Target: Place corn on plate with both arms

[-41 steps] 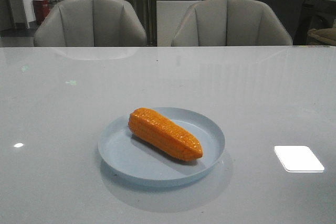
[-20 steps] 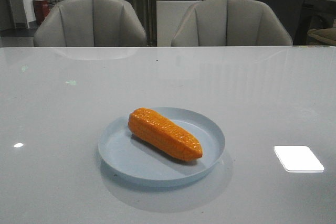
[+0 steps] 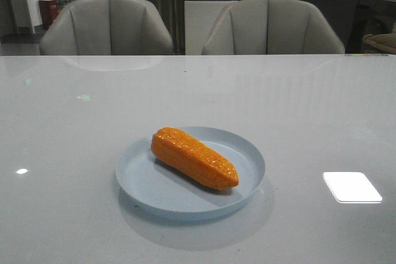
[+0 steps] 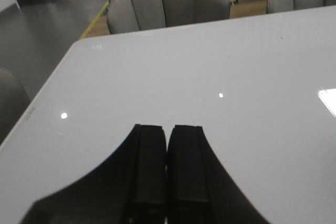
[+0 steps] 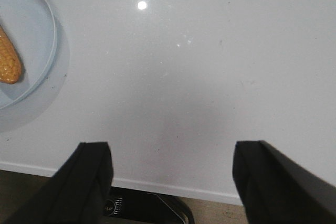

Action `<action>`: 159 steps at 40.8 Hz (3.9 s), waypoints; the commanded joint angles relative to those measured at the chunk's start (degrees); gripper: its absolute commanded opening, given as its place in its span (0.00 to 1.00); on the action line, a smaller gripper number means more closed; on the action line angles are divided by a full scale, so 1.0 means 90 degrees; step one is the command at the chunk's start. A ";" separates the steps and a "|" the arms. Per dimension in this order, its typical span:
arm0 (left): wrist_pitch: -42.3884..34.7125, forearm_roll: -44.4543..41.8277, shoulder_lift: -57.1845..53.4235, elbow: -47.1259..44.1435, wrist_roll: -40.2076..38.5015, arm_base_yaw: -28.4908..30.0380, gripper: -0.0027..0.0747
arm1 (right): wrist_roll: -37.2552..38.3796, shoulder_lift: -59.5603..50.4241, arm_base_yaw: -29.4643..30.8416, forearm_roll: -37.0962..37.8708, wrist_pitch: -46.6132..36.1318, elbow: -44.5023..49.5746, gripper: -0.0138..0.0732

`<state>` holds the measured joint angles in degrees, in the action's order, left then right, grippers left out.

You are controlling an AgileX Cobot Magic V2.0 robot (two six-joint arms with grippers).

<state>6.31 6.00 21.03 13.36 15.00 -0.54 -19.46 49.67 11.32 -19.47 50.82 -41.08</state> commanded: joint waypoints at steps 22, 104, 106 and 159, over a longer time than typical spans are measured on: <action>-0.0857 -0.0193 -0.2414 -0.1765 -0.0698 -0.0009 0.16 | -0.0011 -0.0054 0.0052 -0.0178 -0.0200 -0.0154 0.83; -0.0857 -0.0059 -0.2414 -0.1765 -0.0698 -0.0009 0.16 | -0.0016 -0.4630 -0.1182 -0.0561 -0.0978 0.0215 0.18; -0.0857 -0.0059 -0.2414 -0.1765 -0.0698 -0.0009 0.16 | -0.0011 -0.4791 -0.1182 -0.0540 -0.1352 0.0378 0.18; -0.0857 -0.0059 -0.2414 -0.1765 -0.0698 -0.0009 0.16 | 0.2066 -0.5732 -0.1723 0.1630 -0.5691 0.4608 0.18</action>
<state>2.96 4.91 -0.31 -0.35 9.43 -0.54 -1.00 -0.88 -4.09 -5.25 4.85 1.66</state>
